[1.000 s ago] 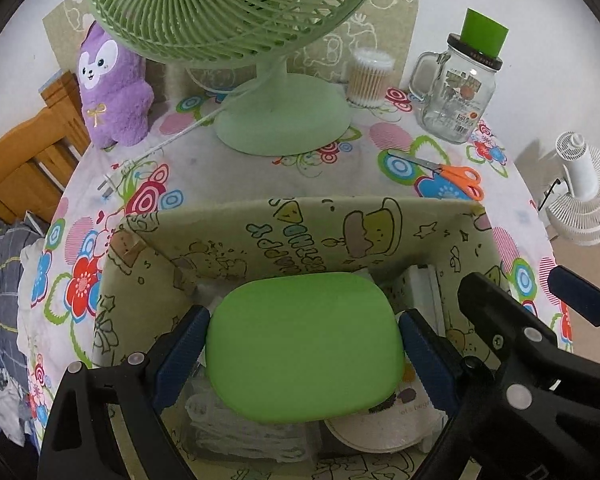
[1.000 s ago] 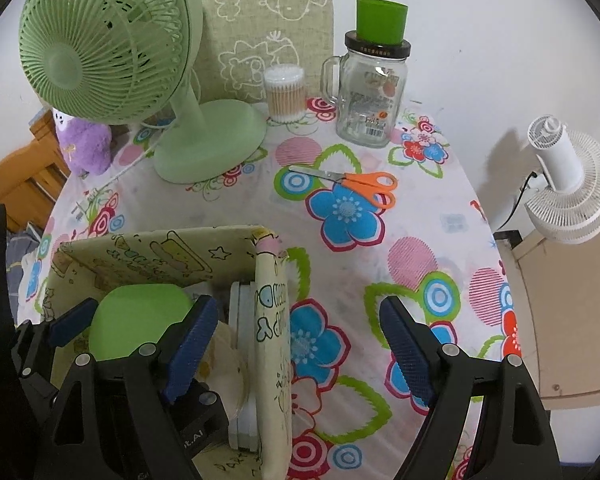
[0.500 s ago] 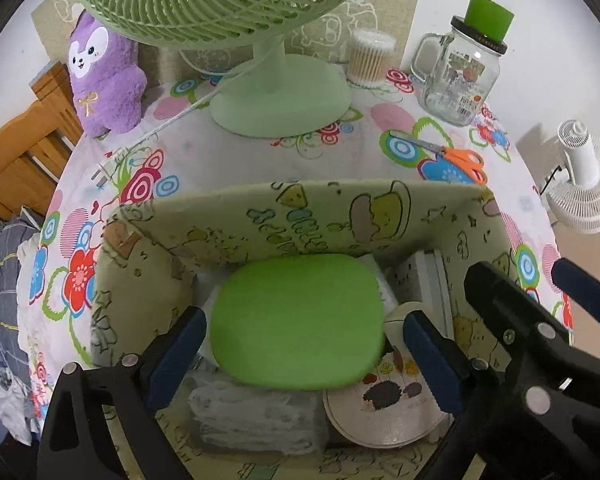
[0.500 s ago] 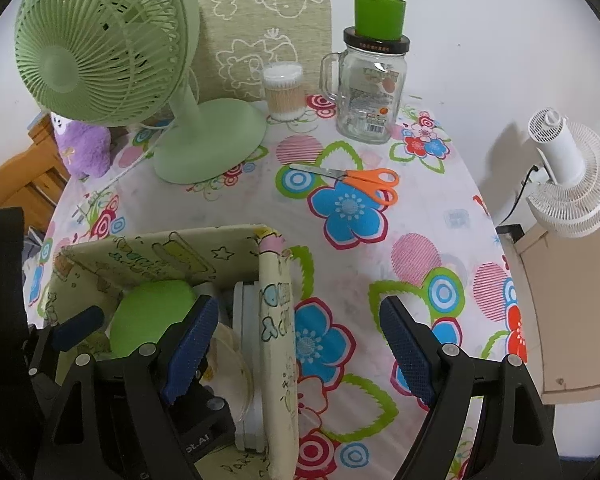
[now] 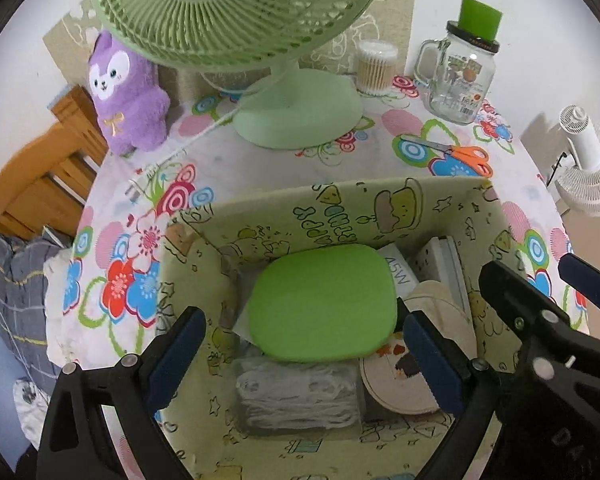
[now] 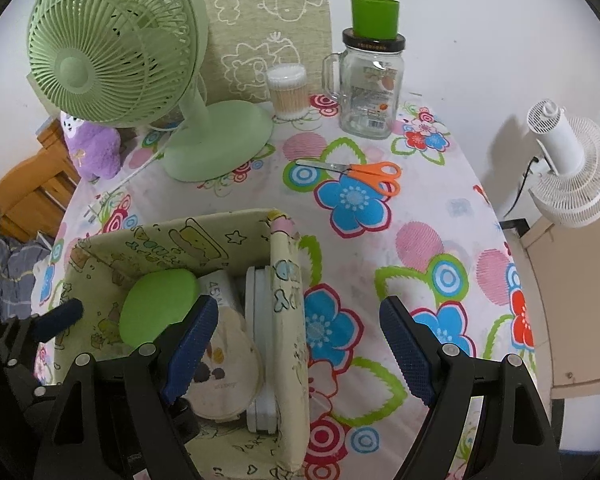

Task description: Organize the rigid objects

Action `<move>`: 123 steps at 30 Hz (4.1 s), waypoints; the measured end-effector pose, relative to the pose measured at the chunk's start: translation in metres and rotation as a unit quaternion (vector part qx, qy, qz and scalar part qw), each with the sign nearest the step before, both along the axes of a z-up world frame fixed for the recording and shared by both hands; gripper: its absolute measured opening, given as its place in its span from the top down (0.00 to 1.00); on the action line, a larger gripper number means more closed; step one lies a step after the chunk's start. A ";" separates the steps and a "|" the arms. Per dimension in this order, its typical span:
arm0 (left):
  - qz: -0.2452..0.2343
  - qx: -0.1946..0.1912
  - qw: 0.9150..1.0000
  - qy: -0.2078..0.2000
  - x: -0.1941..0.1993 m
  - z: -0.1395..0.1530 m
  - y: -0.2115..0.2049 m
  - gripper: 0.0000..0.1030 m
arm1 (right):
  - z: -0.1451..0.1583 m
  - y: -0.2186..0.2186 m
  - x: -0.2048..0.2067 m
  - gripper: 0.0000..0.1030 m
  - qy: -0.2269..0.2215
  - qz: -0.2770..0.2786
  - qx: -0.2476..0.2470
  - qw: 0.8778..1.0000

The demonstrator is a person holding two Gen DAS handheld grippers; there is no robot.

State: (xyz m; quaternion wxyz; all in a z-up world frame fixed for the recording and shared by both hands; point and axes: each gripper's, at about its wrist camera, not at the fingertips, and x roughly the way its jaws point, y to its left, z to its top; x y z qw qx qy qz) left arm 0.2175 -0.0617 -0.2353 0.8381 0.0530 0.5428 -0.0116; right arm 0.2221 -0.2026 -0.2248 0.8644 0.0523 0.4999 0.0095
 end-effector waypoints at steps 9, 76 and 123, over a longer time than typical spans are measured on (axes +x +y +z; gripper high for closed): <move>-0.005 0.003 1.000 -0.011 -0.013 0.011 0.013 0.03 | 0.003 -0.002 -0.014 0.17 -0.004 -0.012 -0.004 1.000; 0.000 -0.041 0.980 -0.194 -0.209 0.195 0.065 0.01 | 0.181 0.022 -0.212 0.17 -0.159 -0.008 -0.035 0.987; 0.007 -0.053 0.972 -0.230 -0.237 0.240 0.059 0.01 | 0.222 0.009 -0.242 0.17 -0.201 -0.001 -0.047 0.979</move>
